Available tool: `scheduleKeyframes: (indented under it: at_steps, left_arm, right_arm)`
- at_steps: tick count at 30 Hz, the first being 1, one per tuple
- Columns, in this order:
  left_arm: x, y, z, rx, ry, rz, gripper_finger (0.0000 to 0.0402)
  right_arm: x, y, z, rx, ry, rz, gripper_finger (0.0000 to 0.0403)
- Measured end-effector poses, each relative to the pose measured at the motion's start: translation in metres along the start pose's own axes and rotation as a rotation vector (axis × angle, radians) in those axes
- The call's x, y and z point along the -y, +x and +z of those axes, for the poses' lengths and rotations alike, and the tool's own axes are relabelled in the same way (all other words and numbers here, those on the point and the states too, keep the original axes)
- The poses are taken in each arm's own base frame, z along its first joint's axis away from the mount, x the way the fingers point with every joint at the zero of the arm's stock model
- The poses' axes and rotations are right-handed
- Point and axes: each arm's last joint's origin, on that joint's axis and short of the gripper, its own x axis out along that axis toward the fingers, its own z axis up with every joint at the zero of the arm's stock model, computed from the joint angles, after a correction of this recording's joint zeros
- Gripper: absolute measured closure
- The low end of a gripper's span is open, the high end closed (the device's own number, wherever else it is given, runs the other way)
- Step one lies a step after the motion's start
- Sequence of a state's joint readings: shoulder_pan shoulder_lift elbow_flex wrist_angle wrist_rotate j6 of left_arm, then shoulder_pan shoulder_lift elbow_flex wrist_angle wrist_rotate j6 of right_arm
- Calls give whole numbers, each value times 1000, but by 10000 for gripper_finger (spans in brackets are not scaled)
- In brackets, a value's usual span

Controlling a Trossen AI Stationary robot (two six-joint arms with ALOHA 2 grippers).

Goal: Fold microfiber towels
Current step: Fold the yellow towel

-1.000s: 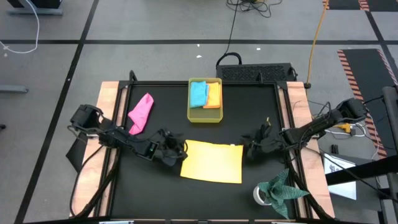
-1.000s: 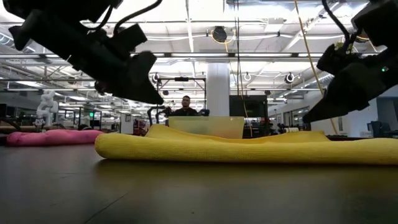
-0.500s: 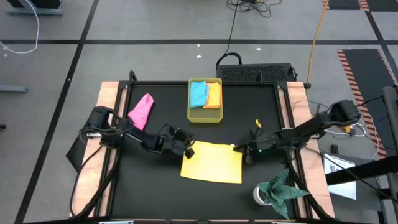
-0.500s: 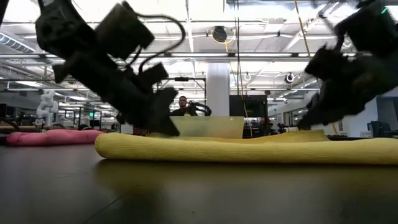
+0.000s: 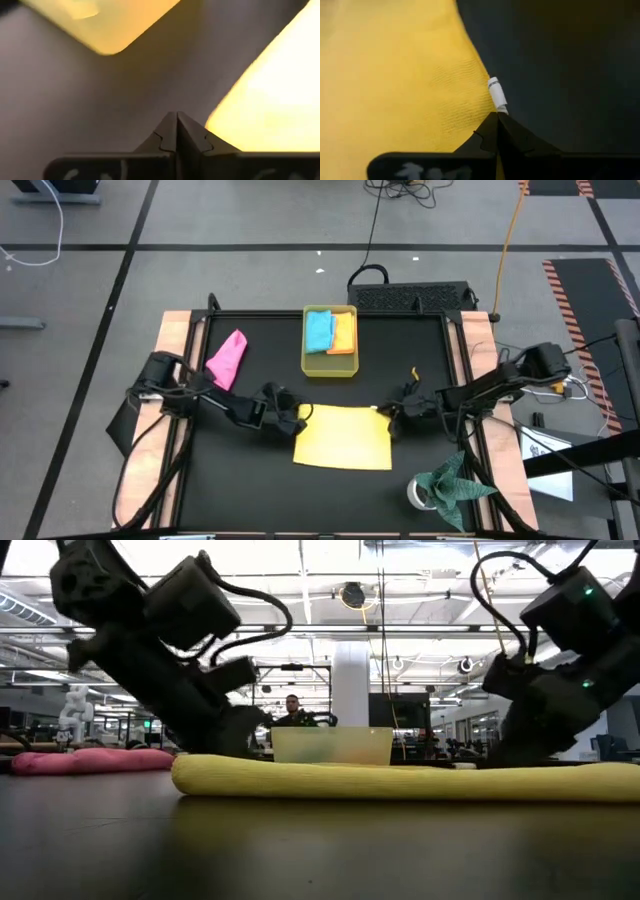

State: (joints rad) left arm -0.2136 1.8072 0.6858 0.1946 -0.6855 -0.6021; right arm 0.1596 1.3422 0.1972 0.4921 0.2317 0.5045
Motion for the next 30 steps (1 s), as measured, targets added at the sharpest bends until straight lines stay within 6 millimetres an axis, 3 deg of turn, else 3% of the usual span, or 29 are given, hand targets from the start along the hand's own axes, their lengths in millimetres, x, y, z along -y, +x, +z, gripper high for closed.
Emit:
scheduleKeyframes:
  at_steps: [6,11,16,23,30]
  left_arm:
    - [0,-28,14,76,-25,17,388]
    - [14,-36,27,167,-3,-137,382]
    - [23,-23,28,186,41,-272,397]
    - [12,11,8,66,26,-186,390]
    - [7,9,4,-9,0,-156,389]
  right_arm:
    - [-4,-14,11,64,24,72,402]
    - [-14,-18,19,133,2,190,403]
    - [-21,-11,23,204,-26,241,403]
    - [-10,17,20,157,-12,121,403]
    - [4,39,18,109,9,14,403]
